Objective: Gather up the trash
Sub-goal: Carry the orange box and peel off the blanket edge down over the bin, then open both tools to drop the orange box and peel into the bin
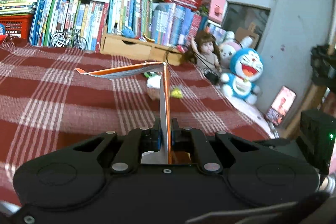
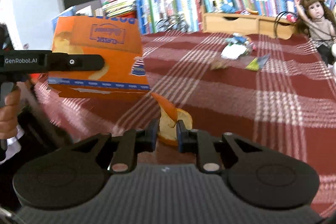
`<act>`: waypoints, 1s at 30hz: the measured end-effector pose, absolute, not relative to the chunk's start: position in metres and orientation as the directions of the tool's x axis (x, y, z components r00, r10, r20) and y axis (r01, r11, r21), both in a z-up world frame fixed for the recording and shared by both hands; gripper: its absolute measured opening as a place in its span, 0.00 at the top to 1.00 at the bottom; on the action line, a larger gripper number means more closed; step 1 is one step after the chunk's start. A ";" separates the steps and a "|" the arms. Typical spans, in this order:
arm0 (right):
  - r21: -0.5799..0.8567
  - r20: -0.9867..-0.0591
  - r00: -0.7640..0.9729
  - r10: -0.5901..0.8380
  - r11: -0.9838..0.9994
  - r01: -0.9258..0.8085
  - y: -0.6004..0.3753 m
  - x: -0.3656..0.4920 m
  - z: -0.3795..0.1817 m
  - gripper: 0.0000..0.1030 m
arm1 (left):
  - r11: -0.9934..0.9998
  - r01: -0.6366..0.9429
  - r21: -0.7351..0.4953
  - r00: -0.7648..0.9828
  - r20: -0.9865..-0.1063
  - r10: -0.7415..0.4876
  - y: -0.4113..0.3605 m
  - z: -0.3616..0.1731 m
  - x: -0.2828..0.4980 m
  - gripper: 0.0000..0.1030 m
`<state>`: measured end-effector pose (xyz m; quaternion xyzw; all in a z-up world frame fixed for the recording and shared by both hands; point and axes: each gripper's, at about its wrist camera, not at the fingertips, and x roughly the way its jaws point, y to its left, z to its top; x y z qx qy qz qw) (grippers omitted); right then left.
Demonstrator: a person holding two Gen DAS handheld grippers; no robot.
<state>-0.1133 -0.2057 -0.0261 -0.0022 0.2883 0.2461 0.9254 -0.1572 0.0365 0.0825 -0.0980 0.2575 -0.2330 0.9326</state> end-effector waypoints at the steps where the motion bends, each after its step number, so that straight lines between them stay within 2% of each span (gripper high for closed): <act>1: 0.134 -0.541 0.705 0.459 0.874 -0.467 -0.204 -0.121 -0.028 0.78 | 0.870 0.389 -0.303 0.750 -0.444 -0.490 0.037 0.080 -0.166 0.92; 8: 0.128 -0.595 0.639 0.487 0.843 -0.523 -0.195 -0.162 -0.045 0.78 | 0.867 0.394 -0.305 0.688 -0.528 -0.498 0.042 0.055 -0.220 0.92; 14: 0.142 -0.653 0.578 0.489 0.829 -0.541 -0.191 -0.176 -0.063 0.77 | 0.859 0.381 -0.341 0.651 -0.561 -0.512 0.047 0.038 -0.246 0.92; 30: 0.146 -0.793 0.443 0.419 0.836 -0.529 -0.178 -0.156 -0.132 0.77 | 0.930 0.239 -0.278 0.437 -0.825 -0.359 0.025 -0.053 -0.199 0.91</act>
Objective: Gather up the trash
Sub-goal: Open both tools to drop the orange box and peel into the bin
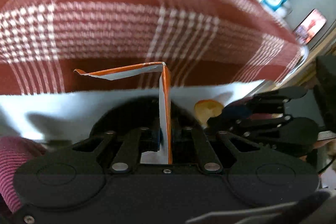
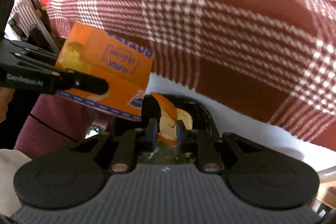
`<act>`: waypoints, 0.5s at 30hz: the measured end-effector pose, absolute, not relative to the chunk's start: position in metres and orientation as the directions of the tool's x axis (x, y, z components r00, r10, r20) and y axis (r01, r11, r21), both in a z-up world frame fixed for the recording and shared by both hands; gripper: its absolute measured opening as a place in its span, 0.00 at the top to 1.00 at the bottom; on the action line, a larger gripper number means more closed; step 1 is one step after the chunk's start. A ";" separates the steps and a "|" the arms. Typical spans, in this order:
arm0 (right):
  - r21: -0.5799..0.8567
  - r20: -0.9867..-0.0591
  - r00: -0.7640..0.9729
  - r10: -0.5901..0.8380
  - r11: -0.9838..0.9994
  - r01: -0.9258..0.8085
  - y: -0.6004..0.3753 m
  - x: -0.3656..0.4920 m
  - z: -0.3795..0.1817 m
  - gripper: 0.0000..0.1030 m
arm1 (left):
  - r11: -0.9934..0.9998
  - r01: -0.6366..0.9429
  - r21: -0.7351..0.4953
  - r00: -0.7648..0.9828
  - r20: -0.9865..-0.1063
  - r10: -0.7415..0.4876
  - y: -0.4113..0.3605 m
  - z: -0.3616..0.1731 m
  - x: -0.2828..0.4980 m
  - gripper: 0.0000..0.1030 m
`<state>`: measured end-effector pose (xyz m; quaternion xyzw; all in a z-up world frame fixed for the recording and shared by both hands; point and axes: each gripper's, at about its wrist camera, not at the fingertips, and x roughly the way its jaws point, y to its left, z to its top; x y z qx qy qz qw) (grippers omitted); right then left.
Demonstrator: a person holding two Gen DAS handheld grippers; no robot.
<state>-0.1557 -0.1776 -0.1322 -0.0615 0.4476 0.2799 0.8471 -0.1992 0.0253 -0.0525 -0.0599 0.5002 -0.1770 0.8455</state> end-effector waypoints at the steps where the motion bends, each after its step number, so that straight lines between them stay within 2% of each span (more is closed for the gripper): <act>1: 0.149 -0.798 0.436 0.415 0.838 -0.524 -0.178 -0.154 -0.137 0.77 | 0.933 0.238 -0.271 0.425 -0.834 -0.351 0.023 -0.060 -0.195 0.91; 8: 0.174 -0.831 0.395 0.391 0.858 -0.483 -0.179 -0.136 -0.166 0.77 | 0.941 0.239 -0.242 0.331 -0.890 -0.313 0.008 -0.105 -0.176 0.91; 15: 0.189 -0.843 0.378 0.382 0.869 -0.458 -0.180 -0.127 -0.179 0.77 | 0.947 0.227 -0.226 0.298 -0.910 -0.288 0.006 -0.125 -0.164 0.91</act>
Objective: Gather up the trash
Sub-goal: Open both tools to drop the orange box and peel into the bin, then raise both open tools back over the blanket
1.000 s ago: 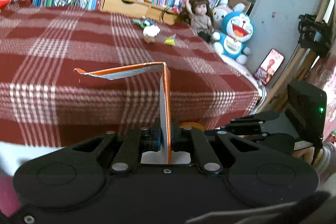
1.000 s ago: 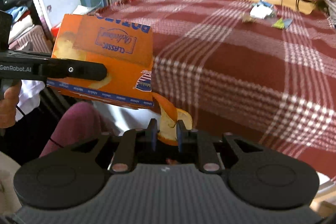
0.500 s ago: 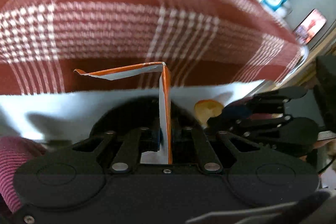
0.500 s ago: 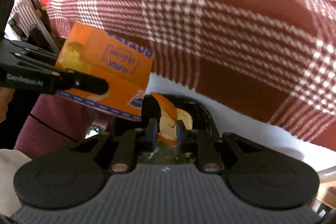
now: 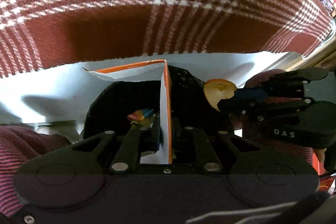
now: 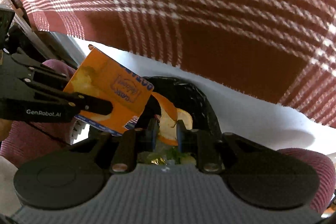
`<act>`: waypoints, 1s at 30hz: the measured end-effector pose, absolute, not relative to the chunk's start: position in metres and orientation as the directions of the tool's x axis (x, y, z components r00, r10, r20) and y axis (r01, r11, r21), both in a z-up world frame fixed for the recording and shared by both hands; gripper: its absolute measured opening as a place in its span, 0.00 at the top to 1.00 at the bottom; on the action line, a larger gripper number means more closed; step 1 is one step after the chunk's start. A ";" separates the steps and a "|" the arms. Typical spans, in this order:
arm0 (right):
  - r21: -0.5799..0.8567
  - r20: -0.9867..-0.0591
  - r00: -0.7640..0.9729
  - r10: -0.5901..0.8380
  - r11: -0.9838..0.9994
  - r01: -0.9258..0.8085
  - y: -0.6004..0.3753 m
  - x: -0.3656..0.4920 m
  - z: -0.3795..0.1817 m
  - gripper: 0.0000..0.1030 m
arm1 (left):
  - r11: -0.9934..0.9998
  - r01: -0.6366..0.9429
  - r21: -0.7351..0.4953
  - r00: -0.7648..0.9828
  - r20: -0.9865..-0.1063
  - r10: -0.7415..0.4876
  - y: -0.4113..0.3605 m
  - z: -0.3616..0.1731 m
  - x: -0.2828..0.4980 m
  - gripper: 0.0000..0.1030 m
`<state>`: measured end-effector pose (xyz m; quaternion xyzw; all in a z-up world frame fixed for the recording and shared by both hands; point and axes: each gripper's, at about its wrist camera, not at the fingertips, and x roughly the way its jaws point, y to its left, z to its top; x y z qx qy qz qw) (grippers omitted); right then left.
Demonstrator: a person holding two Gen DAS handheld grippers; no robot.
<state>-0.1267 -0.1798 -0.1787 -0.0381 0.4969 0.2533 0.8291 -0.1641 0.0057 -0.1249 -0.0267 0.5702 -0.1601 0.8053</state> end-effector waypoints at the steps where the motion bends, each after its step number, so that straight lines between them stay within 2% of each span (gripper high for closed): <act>1: 0.190 -0.844 0.377 0.382 0.870 -0.456 -0.180 -0.126 -0.180 0.77 | 0.948 0.227 -0.225 0.297 -0.911 -0.287 0.006 -0.127 -0.163 0.91; 5: 0.194 -0.846 0.374 0.380 0.872 -0.448 -0.177 -0.122 -0.183 0.77 | 0.948 0.229 -0.221 0.289 -0.914 -0.283 0.006 -0.131 -0.162 0.88; 8: 0.197 -0.846 0.374 0.381 0.873 -0.445 -0.177 -0.122 -0.183 0.71 | 0.948 0.228 -0.222 0.289 -0.914 -0.284 0.004 -0.131 -0.165 0.85; 10: 0.196 -0.845 0.379 0.378 0.877 -0.438 -0.178 -0.122 -0.184 0.64 | 0.951 0.224 -0.214 0.297 -0.914 -0.275 0.005 -0.130 -0.164 0.74; 11: 0.201 -0.844 0.379 0.380 0.878 -0.435 -0.179 -0.121 -0.184 0.60 | 0.952 0.220 -0.211 0.300 -0.914 -0.272 0.005 -0.129 -0.164 0.59; 12: 0.205 -0.842 0.380 0.382 0.879 -0.431 -0.180 -0.121 -0.183 0.50 | 0.953 0.217 -0.210 0.306 -0.913 -0.271 0.006 -0.128 -0.164 0.51; 22: 0.217 -0.811 0.425 0.402 0.881 -0.420 -0.187 -0.119 -0.157 0.43 | 0.955 0.228 -0.191 0.363 -0.893 -0.265 0.010 -0.099 -0.165 0.40; 26: 0.230 -0.760 0.475 0.445 0.866 -0.444 -0.189 -0.126 -0.125 0.37 | 0.941 0.291 -0.175 0.392 -0.875 -0.284 0.005 -0.069 -0.169 0.24; 30: 0.211 -0.694 0.546 0.469 0.858 -0.469 -0.194 -0.130 -0.086 0.33 | 0.921 0.354 -0.162 0.459 -0.828 -0.322 0.003 -0.030 -0.169 0.19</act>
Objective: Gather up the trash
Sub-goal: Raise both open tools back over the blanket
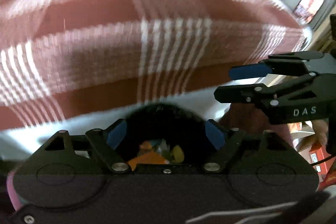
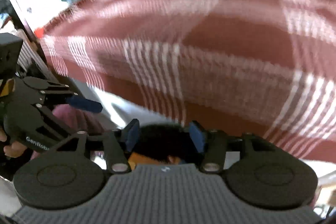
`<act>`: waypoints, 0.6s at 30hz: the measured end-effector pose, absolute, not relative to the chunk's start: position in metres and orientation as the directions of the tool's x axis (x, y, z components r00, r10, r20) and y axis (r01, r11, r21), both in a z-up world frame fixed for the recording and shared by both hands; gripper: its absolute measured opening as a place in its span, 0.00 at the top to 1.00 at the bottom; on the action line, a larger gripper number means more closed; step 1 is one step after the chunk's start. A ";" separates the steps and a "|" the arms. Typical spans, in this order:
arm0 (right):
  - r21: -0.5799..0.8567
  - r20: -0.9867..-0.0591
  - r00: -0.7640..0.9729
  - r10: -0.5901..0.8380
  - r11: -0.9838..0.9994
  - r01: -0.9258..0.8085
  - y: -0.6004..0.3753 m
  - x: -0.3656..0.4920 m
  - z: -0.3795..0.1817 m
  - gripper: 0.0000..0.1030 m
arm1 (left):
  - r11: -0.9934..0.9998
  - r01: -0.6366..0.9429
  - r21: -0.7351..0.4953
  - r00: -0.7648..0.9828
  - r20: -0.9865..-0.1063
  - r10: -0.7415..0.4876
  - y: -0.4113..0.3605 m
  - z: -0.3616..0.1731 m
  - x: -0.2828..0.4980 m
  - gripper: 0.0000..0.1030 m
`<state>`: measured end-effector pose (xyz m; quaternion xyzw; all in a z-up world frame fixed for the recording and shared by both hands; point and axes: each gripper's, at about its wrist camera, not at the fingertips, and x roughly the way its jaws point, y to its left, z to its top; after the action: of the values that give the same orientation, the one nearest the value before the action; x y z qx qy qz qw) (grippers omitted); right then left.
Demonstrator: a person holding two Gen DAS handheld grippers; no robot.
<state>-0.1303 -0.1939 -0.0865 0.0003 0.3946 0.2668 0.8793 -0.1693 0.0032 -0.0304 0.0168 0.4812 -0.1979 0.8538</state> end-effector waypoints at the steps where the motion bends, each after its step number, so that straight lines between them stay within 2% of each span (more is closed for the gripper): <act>1: 0.209 -0.679 0.561 0.473 0.858 -0.469 -0.196 -0.130 -0.079 0.32 | 0.919 0.361 -0.159 0.478 -0.815 -0.329 0.003 -0.021 -0.167 0.19; 6: 0.175 -0.605 0.652 0.456 0.876 -0.450 -0.208 -0.121 -0.048 0.29 | 0.915 0.368 -0.162 0.570 -0.739 -0.360 0.005 0.021 -0.145 0.16; 10: 0.145 -0.573 0.717 0.397 0.910 -0.387 -0.221 -0.104 -0.035 0.29 | 0.934 0.326 -0.146 0.642 -0.691 -0.332 -0.003 0.038 -0.120 0.15; 18: 0.182 -0.530 0.798 0.287 0.958 -0.223 -0.267 -0.056 -0.021 0.29 | 0.942 0.235 -0.241 0.703 -0.627 -0.335 -0.023 0.047 -0.055 0.15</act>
<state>-0.0557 -0.2666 -0.0209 0.0549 0.2878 0.1347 0.9466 -0.0546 -0.0225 0.0474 -0.0714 0.3529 -0.1549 0.9200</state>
